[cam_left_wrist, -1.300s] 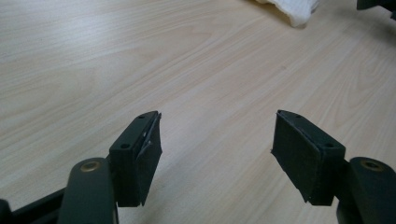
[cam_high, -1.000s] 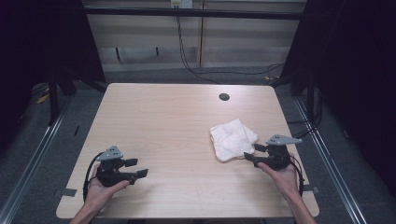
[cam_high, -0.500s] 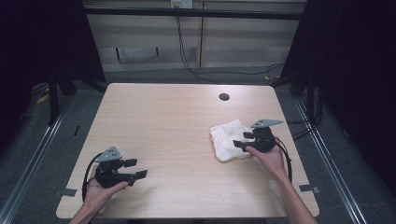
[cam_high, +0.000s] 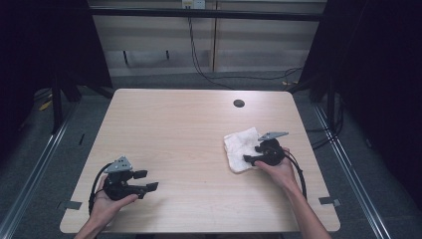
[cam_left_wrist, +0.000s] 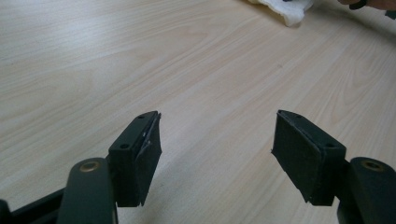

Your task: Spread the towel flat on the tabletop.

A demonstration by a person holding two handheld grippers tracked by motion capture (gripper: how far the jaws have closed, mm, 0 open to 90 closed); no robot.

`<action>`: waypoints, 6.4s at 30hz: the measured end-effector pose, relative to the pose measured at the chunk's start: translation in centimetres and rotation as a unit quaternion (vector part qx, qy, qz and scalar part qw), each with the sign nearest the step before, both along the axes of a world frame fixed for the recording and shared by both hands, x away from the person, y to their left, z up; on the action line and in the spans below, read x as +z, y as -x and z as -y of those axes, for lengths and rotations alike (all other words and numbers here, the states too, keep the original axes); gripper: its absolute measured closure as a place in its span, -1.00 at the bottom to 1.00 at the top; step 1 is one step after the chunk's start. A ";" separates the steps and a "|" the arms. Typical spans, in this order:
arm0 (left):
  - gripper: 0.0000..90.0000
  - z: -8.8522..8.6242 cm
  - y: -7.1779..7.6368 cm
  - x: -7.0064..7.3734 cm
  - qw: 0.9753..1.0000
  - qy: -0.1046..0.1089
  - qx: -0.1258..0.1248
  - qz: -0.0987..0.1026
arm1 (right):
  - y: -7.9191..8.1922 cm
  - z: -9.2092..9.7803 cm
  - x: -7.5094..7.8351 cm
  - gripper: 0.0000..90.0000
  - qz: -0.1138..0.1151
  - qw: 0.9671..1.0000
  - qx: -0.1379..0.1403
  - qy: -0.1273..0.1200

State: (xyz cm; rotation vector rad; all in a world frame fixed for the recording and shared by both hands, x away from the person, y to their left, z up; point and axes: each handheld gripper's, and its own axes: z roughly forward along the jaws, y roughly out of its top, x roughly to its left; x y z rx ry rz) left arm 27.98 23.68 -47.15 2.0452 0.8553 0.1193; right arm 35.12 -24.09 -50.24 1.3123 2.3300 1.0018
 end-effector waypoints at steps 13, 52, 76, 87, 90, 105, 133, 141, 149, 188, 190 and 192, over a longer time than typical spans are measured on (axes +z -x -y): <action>-0.29 0.4 -0.1 0.1 1.000 -0.003 -0.005 0.004 | 0.9 -0.7 0.2 0.50 -0.008 1.000 0.022 -0.019; -0.30 0.2 -0.3 0.0 1.000 0.002 0.002 0.001 | 9.4 -9.1 3.7 0.16 0.028 0.986 0.161 -0.043; -0.30 0.2 -0.2 0.0 1.000 -0.004 -0.001 0.005 | 11.1 -13.8 0.7 0.74 0.019 0.964 0.264 0.030; -0.23 1.3 -0.3 0.1 1.000 -0.005 -0.019 0.009 | 8.0 -12.5 7.0 0.94 0.061 0.972 0.214 -0.074; -0.20 1.5 -0.1 0.3 1.000 -0.001 -0.024 0.014 | 7.2 -12.5 9.2 0.94 0.084 0.972 0.205 -0.082; -0.06 2.9 -0.6 1.7 0.999 0.015 -0.032 0.036 | 5.0 -11.3 18.1 0.95 0.182 0.963 0.156 -0.122; 0.19 10.6 -5.9 0.4 0.996 -0.003 -0.081 0.026 | 7.4 0.6 14.0 0.95 0.168 0.977 0.033 -0.123; 0.22 13.3 -7.6 -1.0 0.995 0.010 -0.095 0.008 | 7.7 2.2 12.3 0.95 0.155 0.979 0.016 -0.132; 0.78 14.9 -7.5 -2.2 0.993 -0.044 -0.107 0.022 | 7.9 2.0 11.0 0.94 0.144 0.981 0.022 -0.130; 0.43 7.8 -2.4 0.5 0.991 0.004 -0.132 0.020 | 8.8 2.4 4.8 0.94 0.081 0.991 0.011 -0.107; 0.42 7.5 -2.0 -0.1 0.990 -0.011 -0.142 0.021 | 8.9 2.4 4.8 0.94 0.079 0.991 0.012 -0.106; 0.40 7.5 -1.6 -0.5 0.989 -0.023 -0.147 0.017 | 8.8 2.3 4.7 0.94 0.078 0.991 0.014 -0.105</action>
